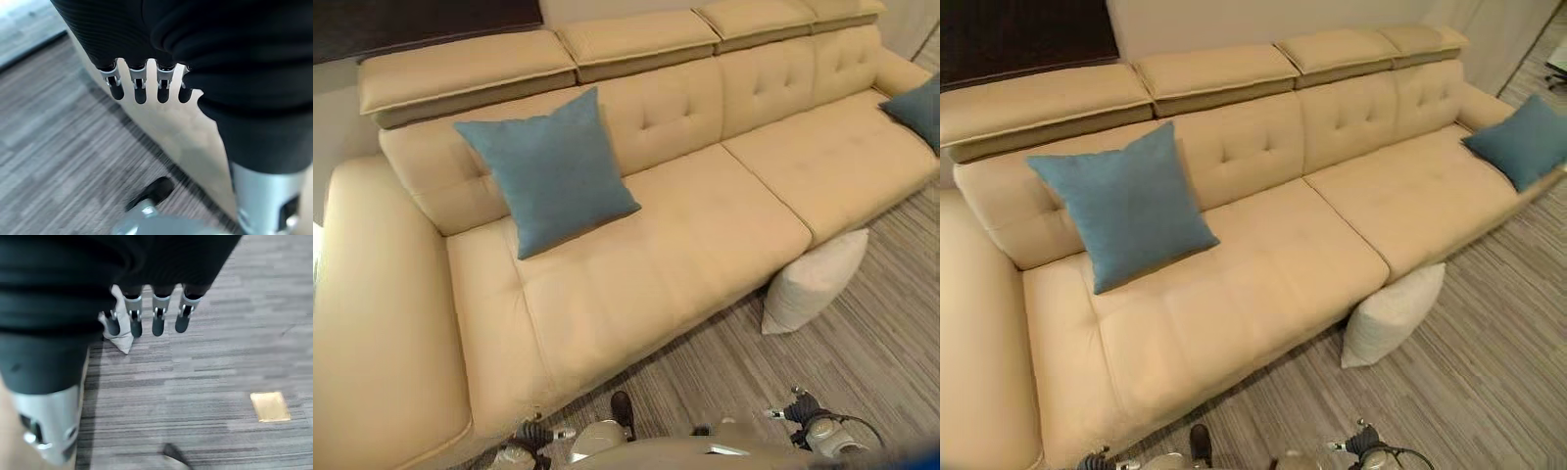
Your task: Pick up all the scattered cushions and arrange them neatly on the sofa.
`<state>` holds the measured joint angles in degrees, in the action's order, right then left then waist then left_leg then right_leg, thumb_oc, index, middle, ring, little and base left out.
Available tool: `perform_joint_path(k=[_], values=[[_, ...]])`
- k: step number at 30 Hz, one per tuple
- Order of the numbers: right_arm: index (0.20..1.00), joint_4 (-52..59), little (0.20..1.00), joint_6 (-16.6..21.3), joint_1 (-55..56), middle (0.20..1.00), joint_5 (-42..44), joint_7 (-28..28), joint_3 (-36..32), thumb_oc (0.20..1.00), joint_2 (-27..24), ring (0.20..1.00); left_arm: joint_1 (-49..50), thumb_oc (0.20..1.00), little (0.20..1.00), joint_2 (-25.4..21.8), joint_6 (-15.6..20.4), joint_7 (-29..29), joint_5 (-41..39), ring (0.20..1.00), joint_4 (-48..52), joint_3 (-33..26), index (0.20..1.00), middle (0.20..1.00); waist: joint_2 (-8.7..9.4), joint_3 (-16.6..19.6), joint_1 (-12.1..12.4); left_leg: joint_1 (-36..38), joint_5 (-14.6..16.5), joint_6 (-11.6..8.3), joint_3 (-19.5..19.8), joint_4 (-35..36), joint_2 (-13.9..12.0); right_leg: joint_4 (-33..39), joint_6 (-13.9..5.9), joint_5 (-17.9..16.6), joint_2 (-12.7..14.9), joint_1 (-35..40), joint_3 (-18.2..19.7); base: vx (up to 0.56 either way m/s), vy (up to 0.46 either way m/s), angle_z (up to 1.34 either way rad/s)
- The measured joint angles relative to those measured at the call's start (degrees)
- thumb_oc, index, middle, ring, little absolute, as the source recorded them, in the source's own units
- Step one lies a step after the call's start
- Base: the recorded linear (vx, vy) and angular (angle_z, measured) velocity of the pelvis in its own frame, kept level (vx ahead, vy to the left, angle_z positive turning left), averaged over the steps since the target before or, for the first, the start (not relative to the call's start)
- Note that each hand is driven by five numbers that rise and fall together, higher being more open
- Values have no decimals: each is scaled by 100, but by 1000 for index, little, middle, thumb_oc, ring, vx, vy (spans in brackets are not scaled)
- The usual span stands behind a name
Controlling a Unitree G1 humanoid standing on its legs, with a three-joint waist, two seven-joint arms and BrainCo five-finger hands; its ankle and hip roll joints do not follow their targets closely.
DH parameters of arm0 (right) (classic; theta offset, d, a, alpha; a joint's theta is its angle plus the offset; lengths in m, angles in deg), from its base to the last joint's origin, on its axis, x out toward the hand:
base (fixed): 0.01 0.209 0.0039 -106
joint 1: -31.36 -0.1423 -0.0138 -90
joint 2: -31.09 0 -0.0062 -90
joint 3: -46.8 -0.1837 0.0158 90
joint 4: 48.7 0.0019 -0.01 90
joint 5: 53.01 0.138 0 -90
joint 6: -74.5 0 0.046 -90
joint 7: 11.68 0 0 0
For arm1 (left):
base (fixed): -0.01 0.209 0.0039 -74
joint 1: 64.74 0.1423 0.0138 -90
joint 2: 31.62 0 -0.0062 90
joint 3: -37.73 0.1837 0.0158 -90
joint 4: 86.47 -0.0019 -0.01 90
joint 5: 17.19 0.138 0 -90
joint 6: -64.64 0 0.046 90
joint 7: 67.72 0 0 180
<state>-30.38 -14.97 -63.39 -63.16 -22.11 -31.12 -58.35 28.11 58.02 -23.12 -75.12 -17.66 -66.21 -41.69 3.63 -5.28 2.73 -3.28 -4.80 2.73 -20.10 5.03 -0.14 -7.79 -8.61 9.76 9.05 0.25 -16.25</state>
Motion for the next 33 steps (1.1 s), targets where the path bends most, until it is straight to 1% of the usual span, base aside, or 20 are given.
perform_joint_path(k=[1,3,6,8,10,11,12,14,15,18,22,23,24,25,26,27,29,30,31,33], values=[[1000,0,1000,-5,37,1000,31,-5,-15,1000,-50,1000,-52,1000,1000,77,-29,-3,0,1000,45,15,1000,1000,-157,16,-74,-5,-89,-267,64,10,-140,617,139,-276,-267,264,93,-63,-167,-33],[1000,7,1000,-9,293,1000,72,-32,-14,1000,-64,1000,-203,1000,1000,106,-17,-4,5,1000,118,65,1000,1000,-215,157,-211,-133,-290,-565,304,-119,-361,876,502,-441,-557,324,192,-84,-133,1],[1000,-28,1000,-12,442,1000,215,-109,-27,1000,-178,1000,-372,1000,1000,211,-22,-2,64,1000,140,91,1000,1000,-259,124,-318,-330,-360,-638,990,-462,-525,982,736,-537,-728,292,209,-90,-46,-11],[1000,-46,1000,-18,476,1000,237,-120,-26,1000,-203,1000,-474,1000,1000,265,-23,-1,120,1000,142,252,1000,1000,-164,46,-349,-399,-443,-777,1235,-647,-517,1041,868,-643,-698,257,340,-94,12,-38],[1000,-80,1000,-12,420,1000,277,-143,-21,1000,-268,1000,-519,1000,1000,405,-29,0,118,1000,143,289,1000,1000,-191,-32,-405,-371,-344,-906,1851,-726,-448,1105,865,-813,-691,203,618,-69,64,-79],[1000,-157,1000,-17,305,1000,280,-151,-16,1000,-332,1000,-596,1000,1000,501,-25,-7,116,1000,144,283,1000,1000,-263,-65,-415,-303,-178,-927,2518,-673,-369,1166,830,-975,-688,109,958,-40,144,-124],[1000,-154,1000,-15,156,1000,282,-151,-13,1000,-335,1000,-616,1000,1000,517,-28,-7,114,1000,140,279,1000,1000,-297,-119,-400,-138,-103,-859,2761,-504,-364,1203,773,-1113,-687,21,1248,-14,256,-141],[1000,-124,1000,-12,18,1000,324,-152,-4,1000,-355,1000,-851,1000,1000,595,-31,-5,117,1000,106,288,1000,1000,-390,-244,-558,98,178,-813,2954,-322,-357,1292,647,-1255,-648,43,1434,-13,268,-83],[1000,-114,1000,-11,-15,1000,327,-155,-25,1000,-343,1000,-943,1000,1000,633,-34,-5,117,1000,87,284,1000,1000,-386,-288,-609,218,304,-721,2947,-185,-297,1290,583,-1294,-582,5,1530,-38,206,-62],[1000,-3,1000,-9,-112,1000,333,-156,-58,1000,-235,1000,-1132,1000,1000,607,-19,-5,121,1000,103,290,1000,1000,-179,-365,-623,344,282,-470,2498,-21,65,1118,391,-1416,-281,-299,1973,-73,217,-91],[1000,13,1000,-10,-184,1000,336,-173,-107,1000,25,1000,-1140,1000,1000,456,-39,-9,125,1000,100,277,1000,1000,-44,-487,-535,234,374,-28,1948,-194,398,1105,114,-2327,-220,-906,1967,-150,144,-142],[1000,-3,1000,-13,-241,1000,338,-184,-115,1000,62,1000,-1125,1000,1000,415,-38,-10,124,1000,95,279,1000,1000,-81,-538,-505,161,363,140,1698,-266,317,1233,-151,-2568,-200,-985,1852,-103,90,-122],[1000,-94,1000,-94,-28,1000,412,-218,-111,1000,87,1000,-1150,1000,1000,401,-14,-12,123,1000,110,220,1000,1000,-273,-598,-530,50,238,300,1425,-209,217,703,-50,-1973,-129,-1045,638,-128,112,-93],[1000,-146,1000,-108,35,1000,423,-218,-103,1000,104,1000,-1152,1000,1000,389,34,-13,123,1000,119,211,1000,1000,-332,-605,-496,19,223,313,1407,-222,163,420,35,-1755,-102,-1025,295,-43,54,-104],[1000,-207,1000,-128,83,1000,424,-205,-117,1000,105,1000,-1077,1000,1000,325,45,-12,124,1000,143,200,1000,1000,-382,-633,-346,83,149,344,1061,-94,39,-209,123,-1334,-2,-975,-491,-91,21,-108],[1000,-182,1000,-114,17,1000,423,-209,-128,1000,94,1000,-919,1000,1000,246,-2,-11,124,1000,95,142,1000,1000,-411,-624,-258,78,187,311,967,-103,-25,-461,99,-946,11,-788,-619,-90,-23,-116],[1000,-147,1000,-106,59,1000,425,-241,-243,1000,38,1000,-717,1000,1000,196,-43,-9,124,1000,89,78,1000,1000,-390,-621,-224,25,144,302,715,-119,-62,-471,99,-469,78,-452,-765,-51,-52,-76],[1000,-160,1000,-117,85,1000,425,-246,-236,1000,39,1000,-649,1000,1000,193,-43,-9,124,1000,93,65,1000,1000,-347,-584,-64,39,134,173,503,-66,-91,-460,106,-320,146,-357,-976,70,-128,-85],[1000,-134,1000,-112,68,1000,425,-252,-236,1000,35,1000,-586,1000,1000,196,-70,-7,124,1000,90,65,1000,1000,-309,-562,-32,18,69,45,487,-44,-96,69,249,-367,17,-182,-834,105,-166,-75],[1000,-127,1000,-111,90,1000,432,-272,-258,1000,-20,1000,-535,1000,1000,293,-73,-2,120,1000,101,66,1000,1000,-407,-439,-78,24,25,-238,548,4,-234,342,298,-426,-217,-109,-736,111,-135,-29]])
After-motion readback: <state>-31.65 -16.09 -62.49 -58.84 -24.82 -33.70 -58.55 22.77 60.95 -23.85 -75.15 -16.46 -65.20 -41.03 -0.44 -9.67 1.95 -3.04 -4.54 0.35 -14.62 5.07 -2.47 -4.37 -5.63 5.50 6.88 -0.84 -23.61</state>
